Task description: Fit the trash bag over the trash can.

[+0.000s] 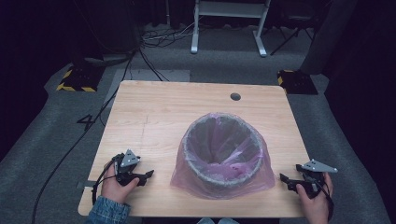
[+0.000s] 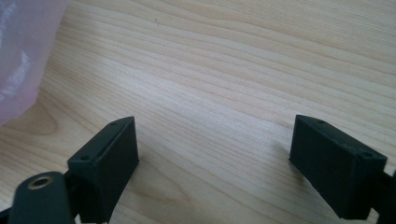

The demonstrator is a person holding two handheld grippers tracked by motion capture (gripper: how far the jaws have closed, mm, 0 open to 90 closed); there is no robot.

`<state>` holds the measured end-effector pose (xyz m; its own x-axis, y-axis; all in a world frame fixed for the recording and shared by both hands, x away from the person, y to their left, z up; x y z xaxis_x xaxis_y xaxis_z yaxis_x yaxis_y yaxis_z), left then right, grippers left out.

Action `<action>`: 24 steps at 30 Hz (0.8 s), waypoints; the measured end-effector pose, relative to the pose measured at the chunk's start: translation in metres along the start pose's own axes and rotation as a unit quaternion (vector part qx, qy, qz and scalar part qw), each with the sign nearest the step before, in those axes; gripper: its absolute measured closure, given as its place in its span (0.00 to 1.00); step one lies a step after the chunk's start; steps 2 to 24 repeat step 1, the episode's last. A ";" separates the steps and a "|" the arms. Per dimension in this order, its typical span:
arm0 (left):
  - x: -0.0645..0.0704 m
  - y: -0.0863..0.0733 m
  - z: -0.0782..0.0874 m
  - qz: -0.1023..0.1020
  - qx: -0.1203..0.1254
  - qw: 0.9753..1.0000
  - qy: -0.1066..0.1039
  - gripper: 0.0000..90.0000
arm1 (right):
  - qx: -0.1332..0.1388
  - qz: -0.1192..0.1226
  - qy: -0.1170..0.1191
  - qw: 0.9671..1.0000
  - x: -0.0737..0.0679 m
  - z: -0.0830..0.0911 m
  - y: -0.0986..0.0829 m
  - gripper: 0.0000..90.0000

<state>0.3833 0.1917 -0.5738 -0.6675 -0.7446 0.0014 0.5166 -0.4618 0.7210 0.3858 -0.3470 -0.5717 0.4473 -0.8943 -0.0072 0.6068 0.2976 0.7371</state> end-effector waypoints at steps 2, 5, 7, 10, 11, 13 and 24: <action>0.000 0.000 0.000 0.000 0.001 1.000 -0.001 0.23 | 0.000 0.003 0.002 1.000 0.001 -0.001 0.001 0.16; 0.000 0.000 0.000 0.000 0.001 1.000 -0.001 0.23 | 0.000 0.003 0.002 1.000 0.001 -0.001 0.001 0.16; 0.000 0.000 0.000 0.000 0.001 1.000 -0.001 0.23 | 0.000 0.003 0.002 1.000 0.001 -0.001 0.001 0.16; 0.000 0.000 0.000 0.000 0.001 1.000 -0.001 0.23 | 0.000 0.003 0.002 1.000 0.001 -0.001 0.001 0.16; 0.000 0.000 0.000 0.000 0.001 1.000 -0.001 0.23 | 0.000 0.003 0.002 1.000 0.001 -0.001 0.001 0.16; 0.000 0.000 0.000 0.000 0.001 1.000 -0.001 0.23 | 0.000 0.003 0.002 1.000 0.001 -0.001 0.001 0.16; 0.000 0.000 0.000 0.000 0.001 1.000 -0.001 0.23 | 0.000 0.003 0.002 1.000 0.001 -0.001 0.001 0.16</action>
Point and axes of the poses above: each handheld gripper's, and its own axes: z roughly backward along the jaws, y roughly out of its top, x roughly to its right, the point moved 10 cm from there along -z, roughly forward along the jaws, and after that the axes turned 1 degree about -z, right-handed, at the moved point
